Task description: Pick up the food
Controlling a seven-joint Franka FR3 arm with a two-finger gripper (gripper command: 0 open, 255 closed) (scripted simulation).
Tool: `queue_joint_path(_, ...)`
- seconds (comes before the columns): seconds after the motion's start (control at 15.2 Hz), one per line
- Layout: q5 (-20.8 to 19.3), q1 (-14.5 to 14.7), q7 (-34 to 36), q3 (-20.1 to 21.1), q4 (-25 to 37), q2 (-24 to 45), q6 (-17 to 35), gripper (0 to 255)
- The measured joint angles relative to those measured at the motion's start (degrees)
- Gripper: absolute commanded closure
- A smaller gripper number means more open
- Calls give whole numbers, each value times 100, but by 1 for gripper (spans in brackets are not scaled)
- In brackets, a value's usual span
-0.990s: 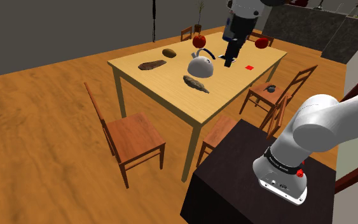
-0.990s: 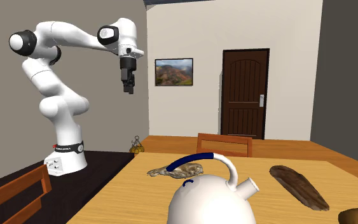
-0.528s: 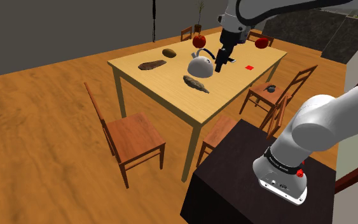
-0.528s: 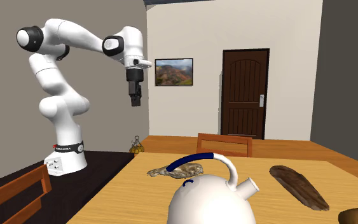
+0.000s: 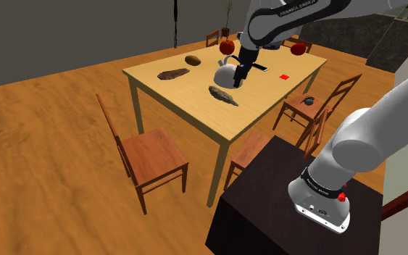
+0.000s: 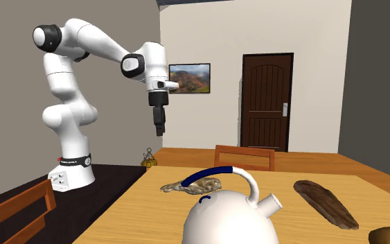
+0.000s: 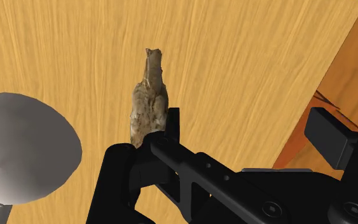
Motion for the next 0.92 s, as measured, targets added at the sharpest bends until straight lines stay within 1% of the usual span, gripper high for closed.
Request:
queue_joint_path(0.2, 175, -17, -295, -162, 224, 578, 396, 0)
queue_joint_path(0.53, 652, -90, -887, -345, 778, 1693, 982, 0)
queue_joint_path(0.59, 759, -127, -1023, -368, 875, 1883, 1075, 0)
queue_joint_path(0.86, 1245, -316, -1538, -357, 1592, 2818, 1284, 0)
queue_joint_path(0.92, 1303, -337, -1585, -340, 1661, 2936, 1330, 0)
